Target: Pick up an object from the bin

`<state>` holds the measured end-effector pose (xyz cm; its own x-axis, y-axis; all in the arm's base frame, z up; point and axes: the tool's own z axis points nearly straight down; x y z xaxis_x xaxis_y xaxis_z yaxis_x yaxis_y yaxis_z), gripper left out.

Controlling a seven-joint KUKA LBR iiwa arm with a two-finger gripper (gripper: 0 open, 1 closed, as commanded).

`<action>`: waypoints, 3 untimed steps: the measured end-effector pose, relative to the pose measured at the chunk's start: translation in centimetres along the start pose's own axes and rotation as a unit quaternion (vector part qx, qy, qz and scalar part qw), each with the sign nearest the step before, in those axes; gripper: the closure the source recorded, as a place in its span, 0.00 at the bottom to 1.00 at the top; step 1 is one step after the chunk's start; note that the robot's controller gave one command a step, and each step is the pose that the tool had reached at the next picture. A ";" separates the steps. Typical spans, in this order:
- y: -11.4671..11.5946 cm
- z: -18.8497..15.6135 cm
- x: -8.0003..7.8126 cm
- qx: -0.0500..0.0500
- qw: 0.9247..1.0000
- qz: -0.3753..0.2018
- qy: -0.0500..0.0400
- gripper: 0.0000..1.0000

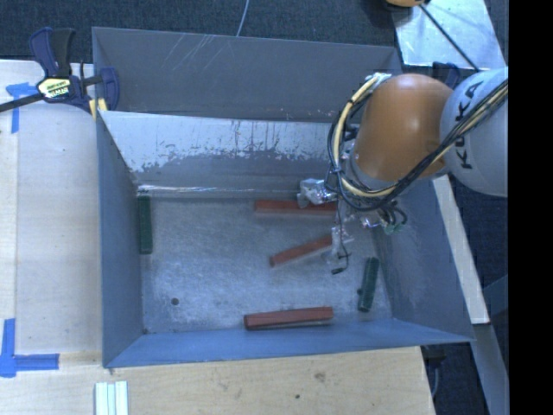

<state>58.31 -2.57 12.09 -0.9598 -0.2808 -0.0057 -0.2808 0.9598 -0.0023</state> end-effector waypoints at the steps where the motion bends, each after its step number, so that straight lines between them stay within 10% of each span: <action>1: 0.2 3.8 -1.3 0.000 1.000 0.009 0.001 0.00; 2: 0.3 5.0 0.7 -0.001 0.999 0.040 0.000 1.00; 3: 0.3 5.0 0.7 -0.001 0.999 0.041 0.000 1.00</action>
Offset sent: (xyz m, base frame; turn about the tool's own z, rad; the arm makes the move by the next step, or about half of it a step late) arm -0.0085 0.0003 -0.0509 0.0796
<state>57.60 -2.51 7.12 -0.9794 -0.2019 -0.0053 -0.2019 0.9794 0.0007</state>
